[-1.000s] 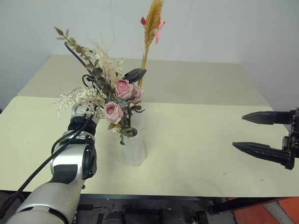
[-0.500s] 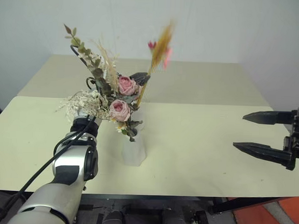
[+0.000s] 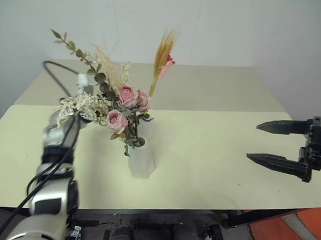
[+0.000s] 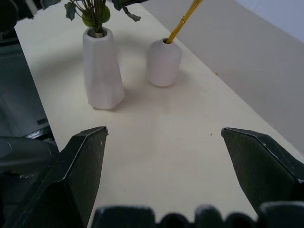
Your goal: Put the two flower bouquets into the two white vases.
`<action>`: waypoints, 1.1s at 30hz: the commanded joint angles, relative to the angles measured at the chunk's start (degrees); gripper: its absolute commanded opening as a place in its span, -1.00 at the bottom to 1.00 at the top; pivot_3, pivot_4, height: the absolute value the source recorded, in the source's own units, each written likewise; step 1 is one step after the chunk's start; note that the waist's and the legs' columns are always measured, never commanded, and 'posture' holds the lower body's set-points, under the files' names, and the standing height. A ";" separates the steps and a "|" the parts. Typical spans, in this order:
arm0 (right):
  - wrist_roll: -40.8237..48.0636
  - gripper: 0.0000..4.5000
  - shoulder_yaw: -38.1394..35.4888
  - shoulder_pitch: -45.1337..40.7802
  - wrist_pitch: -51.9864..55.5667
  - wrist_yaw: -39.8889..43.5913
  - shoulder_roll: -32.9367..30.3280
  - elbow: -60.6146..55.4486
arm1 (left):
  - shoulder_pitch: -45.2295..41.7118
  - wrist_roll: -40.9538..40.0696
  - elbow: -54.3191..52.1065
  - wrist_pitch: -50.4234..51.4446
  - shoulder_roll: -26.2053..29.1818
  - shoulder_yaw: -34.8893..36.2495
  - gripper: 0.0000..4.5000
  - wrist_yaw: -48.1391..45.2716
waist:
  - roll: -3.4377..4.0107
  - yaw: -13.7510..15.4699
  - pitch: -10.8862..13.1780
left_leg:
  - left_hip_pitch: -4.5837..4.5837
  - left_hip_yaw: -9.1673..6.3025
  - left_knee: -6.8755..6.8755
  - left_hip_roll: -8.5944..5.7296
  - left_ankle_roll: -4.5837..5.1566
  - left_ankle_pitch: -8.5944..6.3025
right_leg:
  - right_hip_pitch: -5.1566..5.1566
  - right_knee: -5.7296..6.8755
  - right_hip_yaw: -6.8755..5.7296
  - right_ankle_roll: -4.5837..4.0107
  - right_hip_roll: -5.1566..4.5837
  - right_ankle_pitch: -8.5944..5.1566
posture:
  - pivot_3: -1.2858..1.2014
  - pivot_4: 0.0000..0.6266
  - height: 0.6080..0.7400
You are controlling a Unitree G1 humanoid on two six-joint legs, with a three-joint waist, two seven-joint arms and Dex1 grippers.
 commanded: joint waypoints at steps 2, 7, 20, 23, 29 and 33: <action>-2.42 1.00 5.58 -3.67 -5.41 0.93 1.12 3.27 | 8.01 -6.30 -17.48 9.17 8.50 5.80 0.98 1.94 | 0.00 -0.03 0.00 | 0.04 0.01 0.01 0.00 0.00 0.00 | 0.02 0.01 -0.01 0.00 -0.01 0.00 | 0.03 -0.52 1.00; -5.85 1.00 14.15 -9.25 -10.22 3.08 2.84 8.53 | 19.14 -11.79 -29.20 16.99 16.55 12.93 0.98 3.49 | 0.00 -0.30 0.00 | 0.11 0.06 -0.01 0.05 0.00 0.00 | 0.03 -0.01 -0.02 -0.04 -0.01 -0.03 | 0.03 -0.52 1.00; -11.00 1.00 24.95 -16.18 -16.12 7.28 8.85 16.14 | 41.61 -24.42 -53.09 28.50 23.91 31.83 0.98 6.81 | 0.00 -0.20 0.00 | 0.15 0.16 -0.03 0.16 -0.01 -0.01 | -0.02 0.01 -0.05 -0.51 0.00 -0.30 | 0.03 -0.52 1.00; -11.86 1.00 26.80 -18.16 -16.41 6.98 10.55 17.23 | 43.04 -25.96 -54.80 29.54 24.45 33.56 0.98 8.21 | 0.00 -0.30 0.00 | 0.17 0.17 -0.03 0.16 -0.01 -0.01 | -0.01 0.00 -0.05 -0.53 0.01 -0.31 | 0.03 -0.52 1.00; -13.06 1.00 28.28 -20.05 -16.44 7.09 11.97 17.93 | 45.54 -27.61 -55.61 30.00 25.03 35.69 0.98 9.24 | 0.00 -0.46 0.00 | 0.18 0.20 -0.10 0.20 -0.01 -0.01 | -0.07 0.01 -0.03 -0.56 0.05 -0.32 | 0.03 -0.52 1.00; -14.30 1.00 27.88 -18.35 -17.09 6.56 12.51 17.05 | 46.13 -28.39 -55.66 29.94 25.62 35.85 0.98 9.73 | 0.00 -0.39 0.00 | 0.18 0.20 -0.11 0.20 -0.01 -0.01 | -0.07 0.01 -0.03 -0.58 0.05 -0.33 | 0.03 -0.52 1.00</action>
